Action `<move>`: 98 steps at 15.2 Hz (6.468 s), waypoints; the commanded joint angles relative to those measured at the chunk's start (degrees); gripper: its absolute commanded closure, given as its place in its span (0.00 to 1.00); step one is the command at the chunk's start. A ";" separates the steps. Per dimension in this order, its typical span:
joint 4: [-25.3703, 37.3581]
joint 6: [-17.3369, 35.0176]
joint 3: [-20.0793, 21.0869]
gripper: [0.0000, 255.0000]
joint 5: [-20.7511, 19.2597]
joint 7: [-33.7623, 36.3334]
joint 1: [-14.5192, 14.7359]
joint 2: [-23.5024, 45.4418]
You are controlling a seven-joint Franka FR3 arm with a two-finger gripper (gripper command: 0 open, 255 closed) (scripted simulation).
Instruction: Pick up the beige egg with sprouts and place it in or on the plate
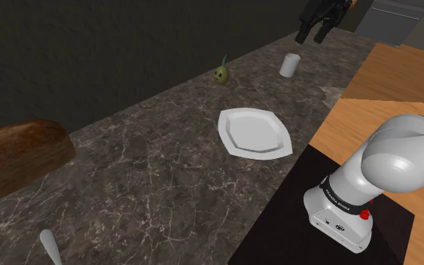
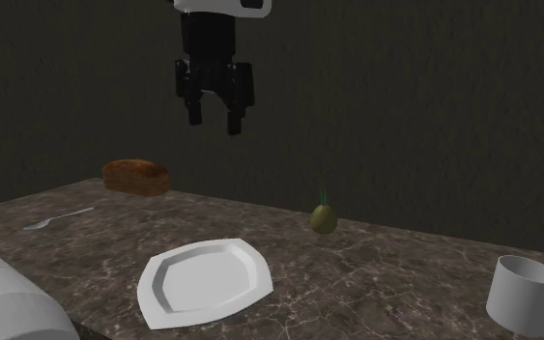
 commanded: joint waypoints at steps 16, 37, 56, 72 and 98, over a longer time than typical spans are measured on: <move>15.90 13.33 0.76 0.00 0.31 7.89 -1.83 34.28; 52.59 12.53 -1.33 0.00 1.85 15.16 -4.68 76.27; 50.11 15.19 -1.28 1.00 1.91 15.06 -4.58 76.46; 58.27 5.84 -1.39 1.00 1.68 15.57 -4.75 75.24; 1.52 11.89 3.84 1.00 0.28 26.78 1.80 23.89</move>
